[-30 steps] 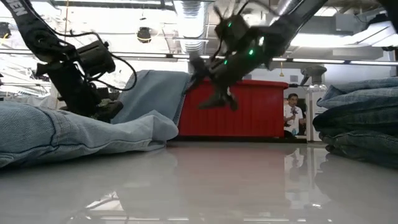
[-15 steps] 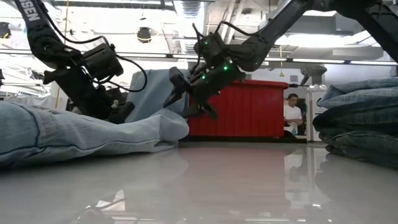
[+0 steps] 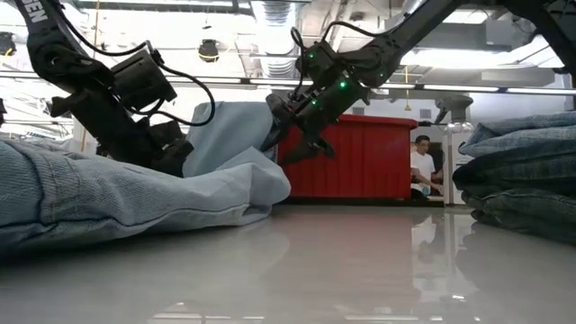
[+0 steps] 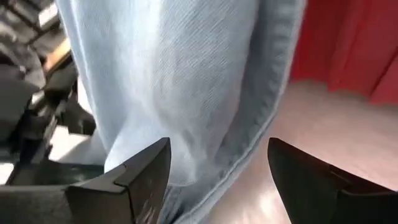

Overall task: Fold Laundry from Bin
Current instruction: Fold the light blue denim pants

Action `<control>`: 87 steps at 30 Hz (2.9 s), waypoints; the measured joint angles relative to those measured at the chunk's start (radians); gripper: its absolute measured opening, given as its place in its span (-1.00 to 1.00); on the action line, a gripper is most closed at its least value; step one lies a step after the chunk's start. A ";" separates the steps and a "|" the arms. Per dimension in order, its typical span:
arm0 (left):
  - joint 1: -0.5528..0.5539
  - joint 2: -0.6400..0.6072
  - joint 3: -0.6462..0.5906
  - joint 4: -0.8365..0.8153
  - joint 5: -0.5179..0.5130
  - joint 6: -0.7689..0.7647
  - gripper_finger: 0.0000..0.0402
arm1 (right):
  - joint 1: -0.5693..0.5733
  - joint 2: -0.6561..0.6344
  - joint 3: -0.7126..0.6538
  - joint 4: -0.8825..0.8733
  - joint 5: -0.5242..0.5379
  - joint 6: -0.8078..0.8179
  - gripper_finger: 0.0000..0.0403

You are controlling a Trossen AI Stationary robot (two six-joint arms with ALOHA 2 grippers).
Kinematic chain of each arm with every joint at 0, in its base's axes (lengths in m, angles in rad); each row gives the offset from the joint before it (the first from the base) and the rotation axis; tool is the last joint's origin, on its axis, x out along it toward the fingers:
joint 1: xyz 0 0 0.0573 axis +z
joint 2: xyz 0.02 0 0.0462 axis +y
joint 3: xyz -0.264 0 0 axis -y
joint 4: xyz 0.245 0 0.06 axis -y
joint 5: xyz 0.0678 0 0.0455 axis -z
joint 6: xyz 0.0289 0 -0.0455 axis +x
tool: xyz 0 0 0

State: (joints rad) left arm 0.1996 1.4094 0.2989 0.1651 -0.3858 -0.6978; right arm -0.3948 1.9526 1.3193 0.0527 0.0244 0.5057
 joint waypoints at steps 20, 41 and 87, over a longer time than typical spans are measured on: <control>-0.095 0.001 0.000 -0.022 -0.039 -0.047 0.14 | -0.060 0.078 0.002 0.131 -0.113 -0.048 0.07; -0.103 -0.062 0.071 -0.082 0.291 -0.020 0.14 | 0.084 -0.200 0.011 -0.221 0.040 -0.031 -0.85; -0.821 0.192 0.610 -0.948 0.310 -0.382 -0.86 | 0.620 -0.217 -0.114 -0.863 0.208 0.758 -0.85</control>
State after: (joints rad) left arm -0.6216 1.6013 0.9089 -0.7834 -0.0758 -1.0795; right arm 0.2253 1.7360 1.2051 -0.8105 0.2328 1.2637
